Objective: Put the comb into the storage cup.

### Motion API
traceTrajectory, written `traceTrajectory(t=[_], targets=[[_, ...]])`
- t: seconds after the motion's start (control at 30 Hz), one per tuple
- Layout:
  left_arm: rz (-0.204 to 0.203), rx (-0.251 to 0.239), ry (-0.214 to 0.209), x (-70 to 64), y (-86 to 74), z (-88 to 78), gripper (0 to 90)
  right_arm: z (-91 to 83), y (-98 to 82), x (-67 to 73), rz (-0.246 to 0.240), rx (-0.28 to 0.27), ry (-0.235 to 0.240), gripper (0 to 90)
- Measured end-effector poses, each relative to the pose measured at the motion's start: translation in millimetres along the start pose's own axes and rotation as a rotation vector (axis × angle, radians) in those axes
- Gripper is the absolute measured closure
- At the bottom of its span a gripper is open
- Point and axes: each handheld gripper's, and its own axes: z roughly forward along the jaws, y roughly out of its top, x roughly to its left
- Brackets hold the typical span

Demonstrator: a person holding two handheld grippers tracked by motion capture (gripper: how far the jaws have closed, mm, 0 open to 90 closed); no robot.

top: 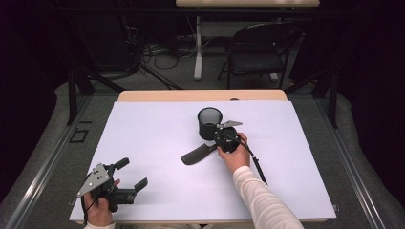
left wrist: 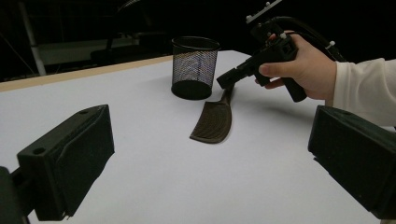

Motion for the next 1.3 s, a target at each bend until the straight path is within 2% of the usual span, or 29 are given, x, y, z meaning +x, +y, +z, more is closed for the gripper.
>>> traceTrajectory(t=[0.67,1.07,1.3], targets=[[-0.002,0.002,0.002,0.1,-0.3,0.2,0.5,11.3,-4.1,7.3,-0.024,0.028,0.020,90.0],[-0.003,0.004,-0.003,0.5,-0.3,0.4,0.4,11.9,-5.2,10.5,-0.041,0.045,0.031,90.0],[-0.004,0.003,-0.003,0.5,-0.3,0.6,0.4,11.1,-3.9,8.3,-0.033,0.068,0.043,90.0]])
